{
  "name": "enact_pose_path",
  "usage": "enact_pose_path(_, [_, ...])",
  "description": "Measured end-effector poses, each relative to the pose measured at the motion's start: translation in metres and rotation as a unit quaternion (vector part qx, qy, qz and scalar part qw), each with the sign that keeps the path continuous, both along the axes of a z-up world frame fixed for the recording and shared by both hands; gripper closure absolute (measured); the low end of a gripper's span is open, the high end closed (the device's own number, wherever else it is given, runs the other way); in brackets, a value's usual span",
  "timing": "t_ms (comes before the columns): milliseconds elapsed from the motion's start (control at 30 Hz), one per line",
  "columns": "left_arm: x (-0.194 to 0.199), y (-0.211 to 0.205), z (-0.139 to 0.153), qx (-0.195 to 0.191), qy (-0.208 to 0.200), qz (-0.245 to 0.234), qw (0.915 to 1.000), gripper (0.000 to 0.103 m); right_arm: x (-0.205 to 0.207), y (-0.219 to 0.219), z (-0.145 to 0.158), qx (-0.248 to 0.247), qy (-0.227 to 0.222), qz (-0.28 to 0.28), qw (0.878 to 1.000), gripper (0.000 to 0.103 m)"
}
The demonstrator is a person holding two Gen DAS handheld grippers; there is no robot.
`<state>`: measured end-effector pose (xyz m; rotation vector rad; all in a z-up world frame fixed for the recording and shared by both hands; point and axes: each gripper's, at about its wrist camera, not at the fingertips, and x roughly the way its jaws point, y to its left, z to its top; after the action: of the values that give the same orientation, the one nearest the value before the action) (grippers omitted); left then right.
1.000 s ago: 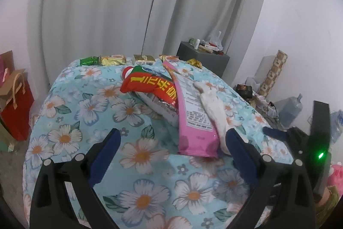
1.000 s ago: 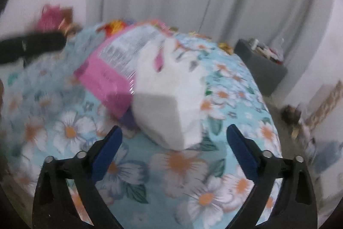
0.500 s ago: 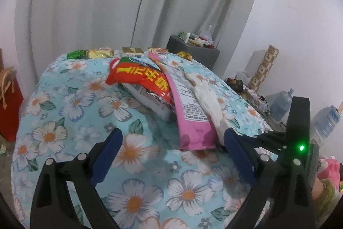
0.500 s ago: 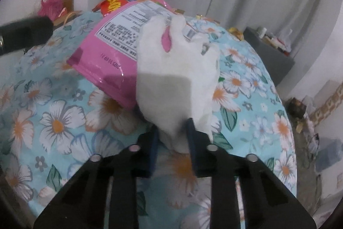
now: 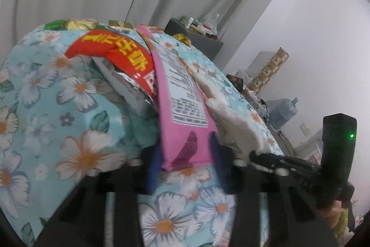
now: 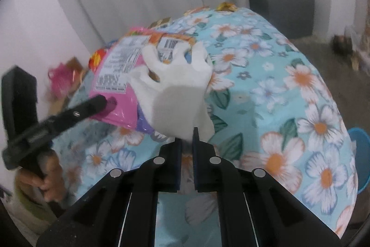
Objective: Collect trash
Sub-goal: 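Grasp the pink snack bag with the left gripper while the right gripper grasps a white cloth, then lift the pink bag and white cloth off the bed cover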
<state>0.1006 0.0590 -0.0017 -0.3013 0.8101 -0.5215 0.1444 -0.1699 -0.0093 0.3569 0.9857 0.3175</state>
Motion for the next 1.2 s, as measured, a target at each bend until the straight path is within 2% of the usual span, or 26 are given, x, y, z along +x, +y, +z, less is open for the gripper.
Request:
enact_pose_path(100, [-0.008,-0.005,0.005,0.009,-0.008,-0.012,0.9999,0.09,-0.006,-0.01,0.006,0.012,-0.004,-0.011,1.0,0.097])
enact_pose_path(200, [-0.019,-0.008,0.014,0.026,-0.02,-0.023,0.9992,0.094,-0.017,-0.018,0.014,0.027,-0.007,-0.022,0.999,0.097])
enact_pose_path(333, [-0.042,-0.011,0.035,0.071,-0.032,-0.046,0.9959,0.095,-0.025,-0.033,0.019,0.039,-0.011,-0.033,0.999,0.097])
enact_pose_path(533, [-0.078,-0.03,0.067,0.137,-0.058,-0.128,0.9806,0.095,-0.037,-0.035,0.027,0.049,-0.019,-0.026,0.998,0.097])
enact_pose_path(733, [-0.077,-0.064,0.054,0.141,-0.076,-0.155,0.9748,0.095,-0.034,-0.022,0.018,0.055,-0.013,-0.016,0.998,0.097])
enact_pose_path(800, [-0.073,-0.07,0.048,0.138,-0.072,-0.156,0.9754,0.088,-0.033,-0.021,0.019,0.057,-0.013,-0.015,0.998,0.097])
enact_pose_path(967, [-0.06,-0.077,0.032,0.125,-0.059,-0.153,0.9785,0.083,-0.033,-0.02,0.019,0.062,-0.016,-0.012,0.998,0.097])
enact_pose_path(1133, [-0.049,-0.081,0.024,0.117,-0.053,-0.139,0.9819,0.082,-0.032,-0.02,0.016,0.06,-0.014,-0.013,0.998,0.097])
enact_pose_path(1200, [-0.043,-0.08,0.022,0.116,-0.049,-0.13,0.9835,0.082,-0.034,-0.021,0.016,0.043,-0.014,-0.015,0.999,0.097])
